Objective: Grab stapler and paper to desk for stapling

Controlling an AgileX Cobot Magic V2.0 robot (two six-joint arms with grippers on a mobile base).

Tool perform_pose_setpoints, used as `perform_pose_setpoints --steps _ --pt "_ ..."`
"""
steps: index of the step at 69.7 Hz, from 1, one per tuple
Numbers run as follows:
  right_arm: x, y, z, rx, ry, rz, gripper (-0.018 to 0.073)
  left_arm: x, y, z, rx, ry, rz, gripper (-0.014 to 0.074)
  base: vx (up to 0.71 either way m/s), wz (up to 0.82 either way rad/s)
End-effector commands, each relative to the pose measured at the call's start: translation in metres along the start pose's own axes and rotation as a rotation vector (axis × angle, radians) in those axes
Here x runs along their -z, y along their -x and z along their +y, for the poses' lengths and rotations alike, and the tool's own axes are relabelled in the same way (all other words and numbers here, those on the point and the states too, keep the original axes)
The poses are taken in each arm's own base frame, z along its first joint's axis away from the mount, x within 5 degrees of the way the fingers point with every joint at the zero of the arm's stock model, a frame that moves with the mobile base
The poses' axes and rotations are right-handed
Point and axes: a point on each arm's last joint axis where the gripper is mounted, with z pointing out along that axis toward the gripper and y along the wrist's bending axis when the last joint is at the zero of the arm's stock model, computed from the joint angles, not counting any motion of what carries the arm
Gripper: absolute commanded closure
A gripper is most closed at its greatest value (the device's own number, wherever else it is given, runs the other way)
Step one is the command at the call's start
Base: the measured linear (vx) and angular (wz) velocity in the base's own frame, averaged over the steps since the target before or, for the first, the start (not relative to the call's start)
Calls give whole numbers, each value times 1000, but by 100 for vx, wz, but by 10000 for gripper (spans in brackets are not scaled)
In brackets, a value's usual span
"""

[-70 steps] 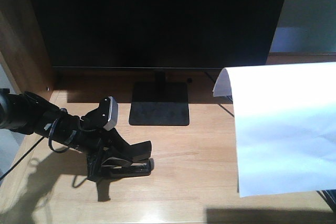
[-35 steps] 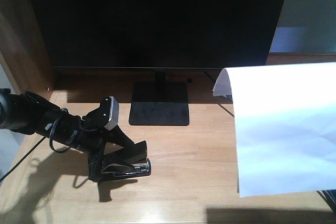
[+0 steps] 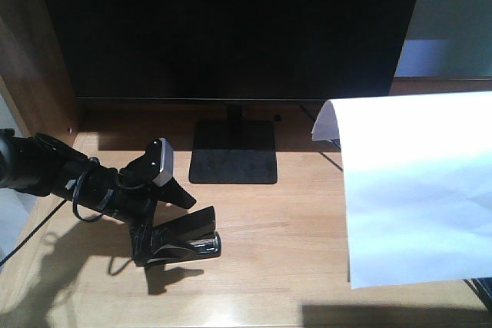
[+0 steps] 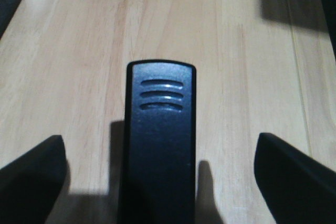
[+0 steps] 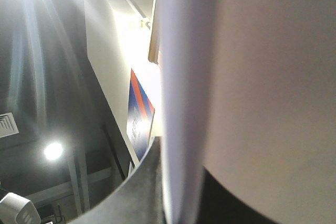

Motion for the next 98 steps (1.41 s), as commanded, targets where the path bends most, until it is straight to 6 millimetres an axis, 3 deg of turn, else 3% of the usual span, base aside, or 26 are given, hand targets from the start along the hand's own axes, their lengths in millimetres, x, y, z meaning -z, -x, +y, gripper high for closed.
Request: perform_pose_setpoints --steps 1,32,59,79,98 --pt "-5 5 7 8 49 -24 565 22 35 -5 -48 35 -96 -19 0 0" --pt "-5 5 7 8 49 -24 565 60 75 -24 -98 119 -148 300 0 0" --pt "-5 5 7 8 49 -24 565 64 79 -27 -53 121 -159 599 0 0" --pt "-5 5 7 8 49 -24 565 62 76 -22 -43 147 -144 604 0 0" --pt "-5 5 7 7 49 -25 565 35 63 -17 -10 99 -108 604 0 0"
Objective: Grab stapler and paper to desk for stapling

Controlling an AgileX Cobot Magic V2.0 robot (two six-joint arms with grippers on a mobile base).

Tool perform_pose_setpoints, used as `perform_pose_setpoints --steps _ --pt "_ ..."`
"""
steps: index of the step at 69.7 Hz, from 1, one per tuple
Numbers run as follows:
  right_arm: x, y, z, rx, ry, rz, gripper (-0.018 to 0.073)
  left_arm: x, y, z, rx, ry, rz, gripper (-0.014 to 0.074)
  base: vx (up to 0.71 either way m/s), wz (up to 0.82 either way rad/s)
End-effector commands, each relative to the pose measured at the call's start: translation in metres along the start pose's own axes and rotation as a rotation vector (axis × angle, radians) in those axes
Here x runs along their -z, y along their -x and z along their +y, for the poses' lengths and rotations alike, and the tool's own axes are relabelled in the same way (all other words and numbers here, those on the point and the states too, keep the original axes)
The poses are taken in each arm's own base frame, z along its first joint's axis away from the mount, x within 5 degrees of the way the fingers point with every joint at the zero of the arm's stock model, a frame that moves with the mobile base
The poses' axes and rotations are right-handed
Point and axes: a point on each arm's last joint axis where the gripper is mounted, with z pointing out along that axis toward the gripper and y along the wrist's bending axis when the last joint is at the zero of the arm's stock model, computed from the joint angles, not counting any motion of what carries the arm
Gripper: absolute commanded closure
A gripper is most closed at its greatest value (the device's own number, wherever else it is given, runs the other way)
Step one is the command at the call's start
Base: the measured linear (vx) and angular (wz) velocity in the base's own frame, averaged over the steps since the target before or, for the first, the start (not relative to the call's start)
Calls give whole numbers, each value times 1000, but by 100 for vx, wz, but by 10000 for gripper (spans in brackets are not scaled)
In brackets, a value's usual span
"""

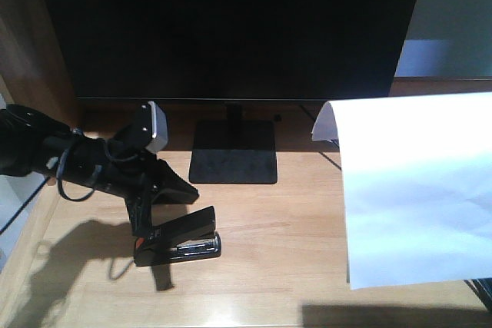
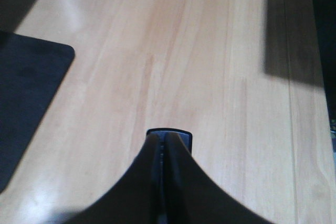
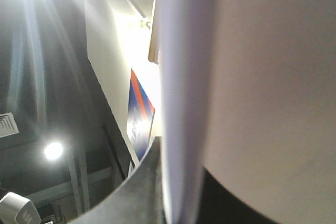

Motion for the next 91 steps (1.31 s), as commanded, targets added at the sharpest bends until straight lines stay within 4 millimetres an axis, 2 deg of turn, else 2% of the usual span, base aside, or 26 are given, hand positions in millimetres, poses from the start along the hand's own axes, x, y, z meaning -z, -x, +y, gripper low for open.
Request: perform_pose_setpoints --steps 1,23,91 --pt "-5 5 7 7 49 -25 565 0 16 -1 -5 5 -58 604 0 0" --pt "-5 5 7 7 49 -25 565 -17 2 4 29 -11 -22 604 0 0" --pt "-5 5 7 7 49 -25 565 -17 2 4 30 -9 -21 603 0 0"
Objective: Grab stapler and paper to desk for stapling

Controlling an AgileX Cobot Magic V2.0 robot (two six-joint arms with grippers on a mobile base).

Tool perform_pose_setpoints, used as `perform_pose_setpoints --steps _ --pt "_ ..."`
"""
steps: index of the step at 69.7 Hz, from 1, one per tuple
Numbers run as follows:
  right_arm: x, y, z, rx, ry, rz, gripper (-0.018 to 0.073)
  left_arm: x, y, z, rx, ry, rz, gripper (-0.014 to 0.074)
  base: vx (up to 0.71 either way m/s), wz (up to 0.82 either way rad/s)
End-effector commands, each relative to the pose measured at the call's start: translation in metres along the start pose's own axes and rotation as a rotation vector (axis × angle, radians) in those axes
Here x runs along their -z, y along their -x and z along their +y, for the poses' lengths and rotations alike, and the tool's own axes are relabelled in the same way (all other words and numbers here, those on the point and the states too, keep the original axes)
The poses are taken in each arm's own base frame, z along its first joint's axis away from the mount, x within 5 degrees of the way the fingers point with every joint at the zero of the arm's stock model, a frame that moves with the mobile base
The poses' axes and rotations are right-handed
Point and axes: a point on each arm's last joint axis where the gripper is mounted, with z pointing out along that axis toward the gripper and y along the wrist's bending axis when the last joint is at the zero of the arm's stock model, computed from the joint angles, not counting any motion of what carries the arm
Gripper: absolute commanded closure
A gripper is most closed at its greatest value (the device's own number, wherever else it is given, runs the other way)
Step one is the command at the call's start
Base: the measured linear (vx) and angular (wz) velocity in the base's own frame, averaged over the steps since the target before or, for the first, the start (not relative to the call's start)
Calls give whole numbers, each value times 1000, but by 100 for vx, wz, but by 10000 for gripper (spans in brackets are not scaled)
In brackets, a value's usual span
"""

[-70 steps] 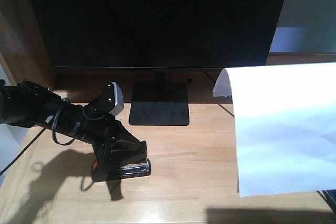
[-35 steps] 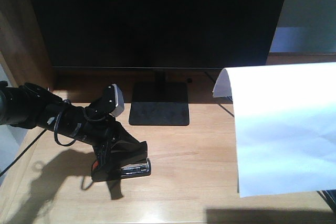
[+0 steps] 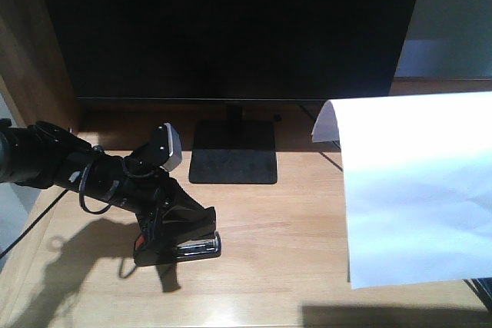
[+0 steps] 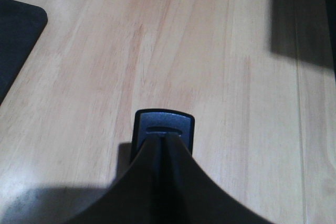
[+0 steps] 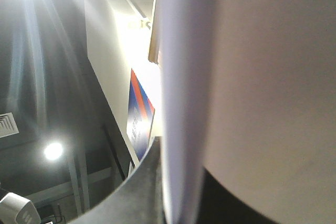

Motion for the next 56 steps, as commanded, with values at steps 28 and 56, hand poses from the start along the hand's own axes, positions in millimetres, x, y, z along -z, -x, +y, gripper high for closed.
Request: perform_pose_setpoints --steps 28,56 --pt "-5 5 7 7 49 -25 565 12 22 -2 -23 17 -76 603 0 0" --pt "-6 6 9 -4 72 -37 563 12 22 -2 -23 17 -76 603 0 0"
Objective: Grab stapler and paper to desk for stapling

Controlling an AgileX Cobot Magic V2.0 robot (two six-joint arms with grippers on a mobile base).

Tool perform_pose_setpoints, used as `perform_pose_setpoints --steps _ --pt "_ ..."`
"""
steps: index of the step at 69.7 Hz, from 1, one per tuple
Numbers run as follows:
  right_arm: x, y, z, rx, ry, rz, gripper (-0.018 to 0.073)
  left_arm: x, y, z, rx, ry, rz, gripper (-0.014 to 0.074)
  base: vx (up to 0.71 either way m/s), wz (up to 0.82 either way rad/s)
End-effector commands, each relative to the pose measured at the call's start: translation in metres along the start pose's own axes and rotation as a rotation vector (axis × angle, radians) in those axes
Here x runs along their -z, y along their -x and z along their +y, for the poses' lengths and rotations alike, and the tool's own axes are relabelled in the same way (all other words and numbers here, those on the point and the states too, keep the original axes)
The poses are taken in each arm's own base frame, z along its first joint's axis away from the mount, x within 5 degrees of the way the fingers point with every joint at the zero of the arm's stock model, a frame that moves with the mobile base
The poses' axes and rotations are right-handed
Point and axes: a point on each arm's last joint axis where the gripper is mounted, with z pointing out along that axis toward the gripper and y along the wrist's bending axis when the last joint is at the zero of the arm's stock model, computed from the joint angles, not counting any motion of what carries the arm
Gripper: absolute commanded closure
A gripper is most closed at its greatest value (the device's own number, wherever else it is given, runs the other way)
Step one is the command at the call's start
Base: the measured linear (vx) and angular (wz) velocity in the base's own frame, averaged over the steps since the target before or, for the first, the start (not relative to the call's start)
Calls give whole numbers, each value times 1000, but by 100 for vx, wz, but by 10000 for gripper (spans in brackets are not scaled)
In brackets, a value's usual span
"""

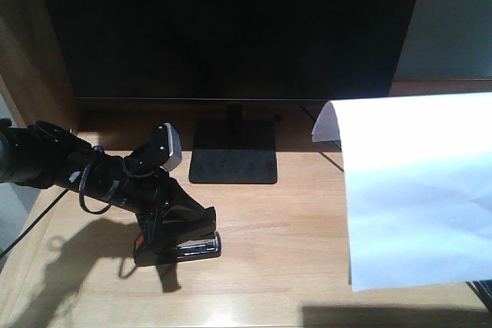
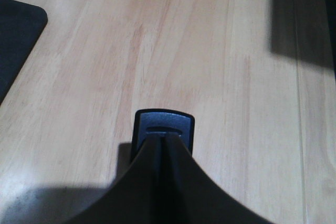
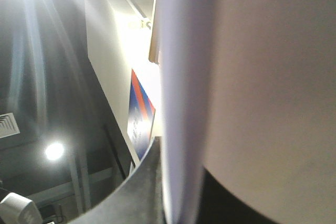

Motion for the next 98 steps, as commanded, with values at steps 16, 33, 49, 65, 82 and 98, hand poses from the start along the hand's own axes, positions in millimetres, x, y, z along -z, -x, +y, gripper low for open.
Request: perform_pose_setpoints --steps 16,33,49,65,82,98 --pt "-8 13 -1 -18 -6 -115 562 12 22 -2 -23 17 -76 603 0 0" --pt "-15 16 -24 -31 -87 -187 562 12 22 -2 -23 17 -76 603 0 0" --pt "-31 9 -53 -49 -103 -172 562 12 22 -2 -23 17 -76 603 0 0" --pt "-57 -5 -90 -57 -147 -70 562 12 22 -2 -23 17 -76 603 0 0" --pt "-69 -20 -130 -78 -243 16 562 12 22 -2 -23 17 -76 603 0 0" --pt "-62 -5 -159 -109 -316 161 562 12 22 -2 -23 17 -76 603 0 0"
